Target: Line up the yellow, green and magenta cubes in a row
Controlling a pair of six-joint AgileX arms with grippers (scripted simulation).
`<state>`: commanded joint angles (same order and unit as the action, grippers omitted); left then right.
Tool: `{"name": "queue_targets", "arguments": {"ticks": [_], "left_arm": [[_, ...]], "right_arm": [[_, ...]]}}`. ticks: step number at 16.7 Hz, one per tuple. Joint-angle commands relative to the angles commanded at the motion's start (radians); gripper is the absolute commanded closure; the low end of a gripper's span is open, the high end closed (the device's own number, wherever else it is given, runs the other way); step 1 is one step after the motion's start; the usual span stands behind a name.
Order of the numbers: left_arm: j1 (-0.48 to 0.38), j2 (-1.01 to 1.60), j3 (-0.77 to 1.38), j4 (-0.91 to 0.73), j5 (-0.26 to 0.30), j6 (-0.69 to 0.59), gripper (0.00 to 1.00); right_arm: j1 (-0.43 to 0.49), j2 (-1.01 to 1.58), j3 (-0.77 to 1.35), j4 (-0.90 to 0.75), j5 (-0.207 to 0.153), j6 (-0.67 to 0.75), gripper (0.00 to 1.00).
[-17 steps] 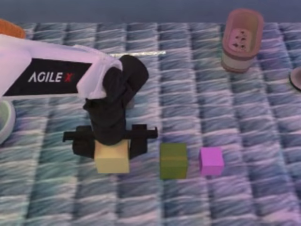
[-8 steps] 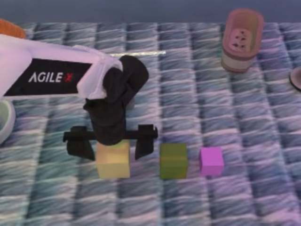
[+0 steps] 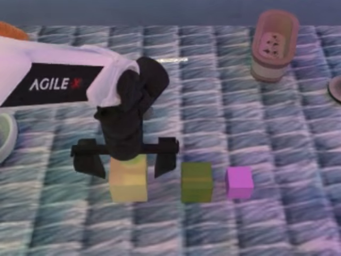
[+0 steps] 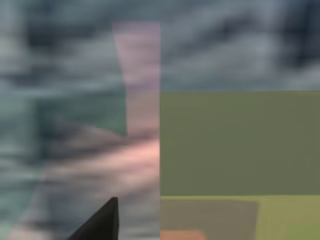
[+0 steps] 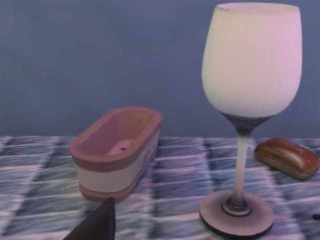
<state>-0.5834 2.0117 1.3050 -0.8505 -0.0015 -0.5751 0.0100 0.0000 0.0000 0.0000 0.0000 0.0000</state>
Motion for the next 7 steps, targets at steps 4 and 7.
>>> {"name": "queue_targets", "arguments": {"ticks": [4, 7], "left_arm": [[0.011, -0.056, 0.085, -0.155, 0.000, -0.004, 0.00], [0.017, -0.088, 0.121, -0.212, 0.000, -0.003, 0.00]], "right_arm": [[0.000, 0.000, 0.000, 0.000, 0.000, 0.000, 0.00], [0.000, 0.000, 0.000, 0.000, 0.000, 0.000, 0.00]]}}
